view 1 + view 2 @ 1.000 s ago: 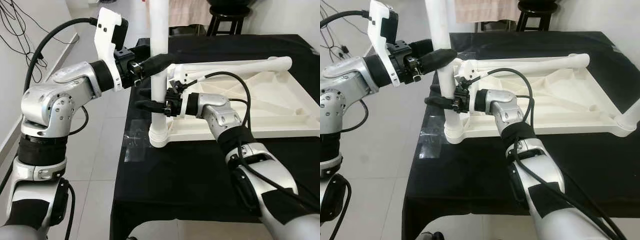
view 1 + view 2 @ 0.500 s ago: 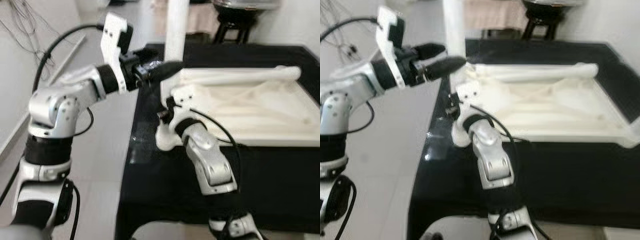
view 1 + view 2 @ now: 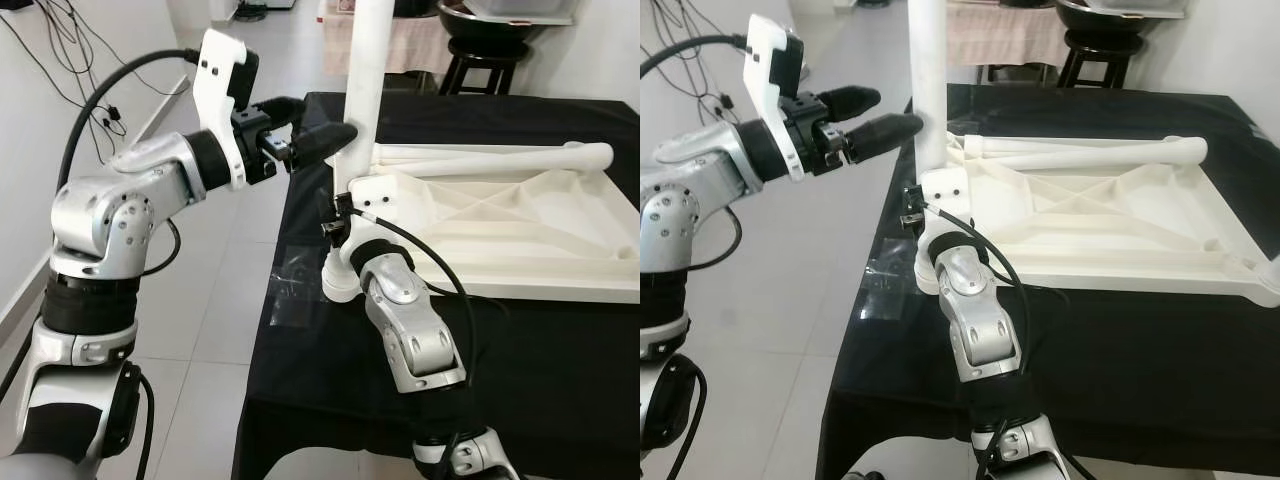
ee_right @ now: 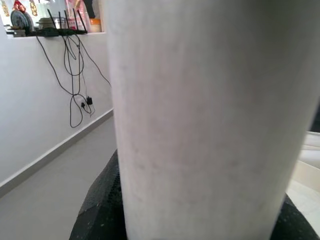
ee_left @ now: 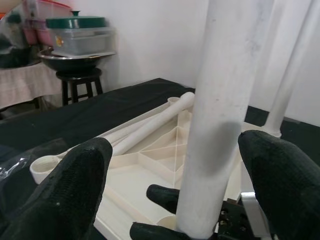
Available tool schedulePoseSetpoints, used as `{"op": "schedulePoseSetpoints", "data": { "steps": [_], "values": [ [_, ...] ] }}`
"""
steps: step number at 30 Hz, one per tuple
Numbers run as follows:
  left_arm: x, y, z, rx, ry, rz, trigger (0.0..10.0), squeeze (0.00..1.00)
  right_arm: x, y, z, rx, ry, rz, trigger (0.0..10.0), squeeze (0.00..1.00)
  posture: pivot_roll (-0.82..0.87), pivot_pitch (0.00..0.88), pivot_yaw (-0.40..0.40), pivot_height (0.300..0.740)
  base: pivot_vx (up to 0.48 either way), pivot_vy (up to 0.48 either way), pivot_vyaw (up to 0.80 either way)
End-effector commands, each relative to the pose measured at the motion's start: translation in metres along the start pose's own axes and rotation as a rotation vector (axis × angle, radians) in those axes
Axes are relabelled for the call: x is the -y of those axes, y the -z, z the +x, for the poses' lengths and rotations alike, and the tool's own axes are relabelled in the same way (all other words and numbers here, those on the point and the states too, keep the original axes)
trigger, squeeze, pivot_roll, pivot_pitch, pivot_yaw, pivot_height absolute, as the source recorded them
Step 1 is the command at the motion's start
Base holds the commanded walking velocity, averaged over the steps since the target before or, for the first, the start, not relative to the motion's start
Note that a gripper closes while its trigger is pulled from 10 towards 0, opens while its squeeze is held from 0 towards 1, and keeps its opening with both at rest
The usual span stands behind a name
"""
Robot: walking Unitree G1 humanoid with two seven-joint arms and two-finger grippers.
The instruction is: Building children table
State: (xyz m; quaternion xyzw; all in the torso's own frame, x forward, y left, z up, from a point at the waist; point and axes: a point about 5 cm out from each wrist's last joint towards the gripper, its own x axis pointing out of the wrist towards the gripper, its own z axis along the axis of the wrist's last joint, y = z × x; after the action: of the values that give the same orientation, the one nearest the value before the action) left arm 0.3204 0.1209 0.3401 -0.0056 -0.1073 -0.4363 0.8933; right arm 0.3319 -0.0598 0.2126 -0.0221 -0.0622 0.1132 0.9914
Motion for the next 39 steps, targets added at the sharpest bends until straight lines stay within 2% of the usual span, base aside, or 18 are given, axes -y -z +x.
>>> {"op": "schedulePoseSetpoints", "data": {
  "steps": [1, 3, 4, 7, 8, 12, 18, 19, 20, 21, 23, 24, 27, 28, 29, 31, 35, 39],
  "values": [
    [0.001, 0.0, -0.003, -0.014, 0.008, 0.012, 10.0, 0.0, -0.013, 0.032, -0.003, -0.154, 0.046, 0.094, 10.0, 0.0, 0.05, 0.12, 0.014, 0.74, 0.0, 0.0, 0.0],
    [0.002, 0.0, -0.003, -0.015, 0.008, 0.013, 10.0, 0.0, -0.012, 0.031, -0.003, -0.148, 0.046, 0.096, 10.0, 0.0, 0.05, 0.12, 0.014, 0.74, 0.0, 0.0, 0.0],
    [0.002, -0.001, -0.003, -0.015, 0.012, 0.015, 10.0, 0.0, -0.01, 0.03, -0.001, -0.128, 0.042, 0.109, 10.0, 0.19, 0.05, 0.12, 0.014, 0.74, 0.0, 0.0, 0.0],
    [0.003, -0.001, -0.004, -0.014, 0.017, 0.016, 10.0, 0.0, -0.007, 0.028, 0.001, -0.106, 0.037, 0.127, 10.0, 0.19, 0.05, 0.12, 0.014, 0.74, 0.0, 0.0, 0.0],
    [0.004, -0.001, -0.004, -0.012, 0.022, 0.014, 10.0, 0.0, -0.004, 0.026, 0.002, -0.096, 0.034, 0.138, 10.0, 1.0, 0.05, 0.121, 0.014, 0.74, 0.0, 0.0, 0.0],
    [0.008, 0.0, -0.007, -0.008, 0.041, 0.007, 10.0, 0.0, 0.007, 0.018, 0.009, -0.055, 0.0, 0.175, 10.0, 1.0, 0.05, 0.122, 0.011, 0.74, 0.0, 0.0, 0.0],
    [0.012, -0.002, -0.013, 0.003, 0.06, 0.0, 10.0, 0.0, 0.015, 0.005, 0.021, 0.003, -0.145, 0.198, 10.0, 1.0, 0.06, 0.122, 0.007, 0.74, 0.0, 0.0, 0.0],
    [0.014, -0.002, -0.016, 0.004, 0.075, -0.004, 10.0, 0.0, 0.018, 0.0, 0.027, 0.015, -0.225, 0.192, 10.0, 0.86, 0.06, 0.122, 0.002, 0.74, 0.0, 0.0, 0.0],
    [0.016, -0.002, -0.018, 0.004, 0.086, -0.007, 10.0, 0.0, 0.021, -0.003, 0.03, 0.021, -0.275, 0.187, 10.0, 0.86, 0.06, 0.122, 0.001, 0.74, 0.0, 0.0, 0.0],
    [0.018, -0.001, -0.02, 0.004, 0.094, -0.009, 10.0, 0.0, 0.023, -0.007, 0.033, 0.029, -0.333, 0.159, 10.0, 0.0, 0.07, 0.121, -0.003, 0.74, 0.0, 0.0, 0.0],
    [0.021, 0.0, -0.024, -0.001, 0.104, -0.012, 10.0, 0.0, 0.029, -0.012, 0.04, 0.018, -0.426, 0.15, 10.0, 0.0, 0.07, 0.121, -0.008, 0.74, 0.0, 0.0, 0.0],
    [0.025, 0.002, -0.027, -0.005, 0.116, -0.013, 10.0, 0.0, 0.03, -0.015, 0.043, -0.005, -0.552, 0.161, 10.0, 0.0, 0.07, 0.12, -0.009, 0.74, 0.0, 0.0, 0.0],
    [0.026, 0.002, -0.028, -0.007, 0.122, -0.014, 10.0, 0.0, 0.03, -0.016, 0.044, -0.015, -0.614, 0.161, 10.0, 0.0, 0.07, 0.121, -0.011, 0.74, 0.0, 0.0, 0.0],
    [0.03, 0.003, -0.03, -0.013, 0.137, -0.014, 10.0, 0.0, 0.032, -0.017, 0.044, -0.026, -0.73, 0.093, 10.0, 0.0, 0.08, 0.12, -0.014, 0.74, 0.0, 0.0, 0.0],
    [0.03, 0.003, -0.03, -0.013, 0.137, -0.014, 10.0, 0.0, 0.032, -0.017, 0.044, -0.026, -0.73, 0.093, 10.0, 0.0, 0.08, 0.12, -0.014, 0.74, 0.0, 0.0, 0.0],
    [0.035, 0.006, -0.034, -0.017, 0.134, -0.008, 10.0, 0.0, 0.03, -0.019, 0.044, -0.035, -0.874, 0.094, 10.0, 0.0, 0.08, 0.121, -0.017, 0.74, 0.0, 0.0, 0.0],
    [0.039, 0.014, -0.04, -0.042, 0.103, 0.012, 10.0, 0.0, 0.029, -0.019, 0.046, -0.047, -0.932, 0.101, 10.0, 0.0, 0.09, 0.122, -0.021, 0.74, 0.0, 0.0, 0.0],
    [0.045, 0.034, -0.054, -0.114, 0.043, 0.048, 10.0, 0.0, 0.03, -0.011, 0.047, -0.067, -0.959, 0.1, 10.0, 0.0, 0.11, 0.125, -0.027, 0.74, 0.0, 0.0, 0.0]
  ]
}}
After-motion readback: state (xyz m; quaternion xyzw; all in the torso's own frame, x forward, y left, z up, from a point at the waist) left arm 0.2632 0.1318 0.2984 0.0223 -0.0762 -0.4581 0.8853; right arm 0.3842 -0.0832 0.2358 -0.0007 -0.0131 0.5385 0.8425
